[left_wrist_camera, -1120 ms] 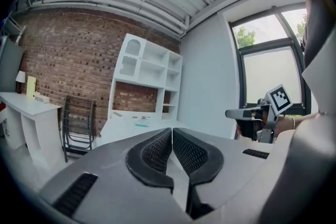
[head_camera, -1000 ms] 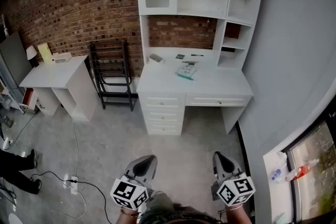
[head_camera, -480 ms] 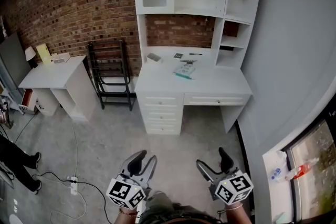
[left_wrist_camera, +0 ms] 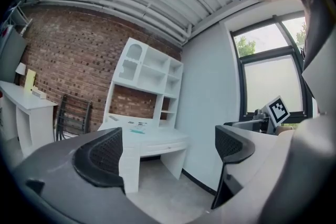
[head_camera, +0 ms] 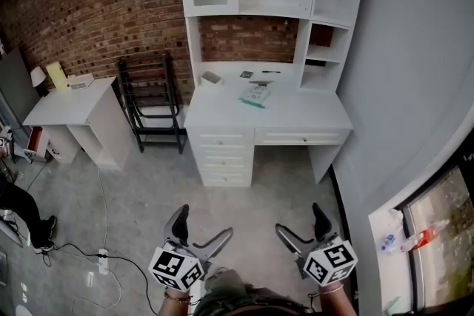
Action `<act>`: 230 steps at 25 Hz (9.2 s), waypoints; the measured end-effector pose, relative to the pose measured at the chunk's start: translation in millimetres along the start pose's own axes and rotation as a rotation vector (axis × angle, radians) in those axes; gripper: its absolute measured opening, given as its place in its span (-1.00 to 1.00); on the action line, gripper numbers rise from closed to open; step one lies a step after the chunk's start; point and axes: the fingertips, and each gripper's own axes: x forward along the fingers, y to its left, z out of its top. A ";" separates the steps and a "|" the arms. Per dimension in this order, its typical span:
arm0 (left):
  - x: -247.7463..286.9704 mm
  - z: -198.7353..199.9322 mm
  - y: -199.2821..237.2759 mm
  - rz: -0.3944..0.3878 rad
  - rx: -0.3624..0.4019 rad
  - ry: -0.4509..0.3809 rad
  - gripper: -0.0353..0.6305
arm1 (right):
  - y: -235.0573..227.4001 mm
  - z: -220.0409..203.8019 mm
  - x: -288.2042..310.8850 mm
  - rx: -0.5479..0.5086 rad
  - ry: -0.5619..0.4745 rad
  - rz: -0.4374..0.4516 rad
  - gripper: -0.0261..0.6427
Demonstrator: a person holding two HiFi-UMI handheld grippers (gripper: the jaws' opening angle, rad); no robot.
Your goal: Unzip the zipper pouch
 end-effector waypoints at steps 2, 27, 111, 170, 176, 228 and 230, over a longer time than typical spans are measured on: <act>8.5 -3.4 -6.1 -0.026 0.004 0.011 0.72 | -9.1 -0.5 0.2 0.005 -0.001 -0.011 0.48; 199.0 10.6 86.1 -0.157 0.031 0.021 0.78 | -114.2 12.6 165.9 -0.102 0.023 -0.034 0.48; 564.7 18.2 391.8 0.183 -0.112 0.077 0.67 | -391.0 -171.7 718.2 -0.481 0.833 0.553 -0.51; 559.2 59.6 254.3 -0.778 0.076 -0.010 -0.44 | -261.5 107.9 537.1 -0.569 0.442 1.305 -0.78; 558.4 60.9 254.4 -0.778 0.081 -0.016 -0.68 | -263.2 109.7 538.4 -0.542 0.420 1.301 -0.78; 607.8 40.2 348.5 0.155 0.711 0.325 -0.87 | -189.2 112.1 644.0 -0.440 0.200 0.495 -0.55; 608.0 38.0 349.5 0.166 0.728 0.336 -0.87 | -191.4 110.8 646.0 -0.445 0.188 0.462 -0.54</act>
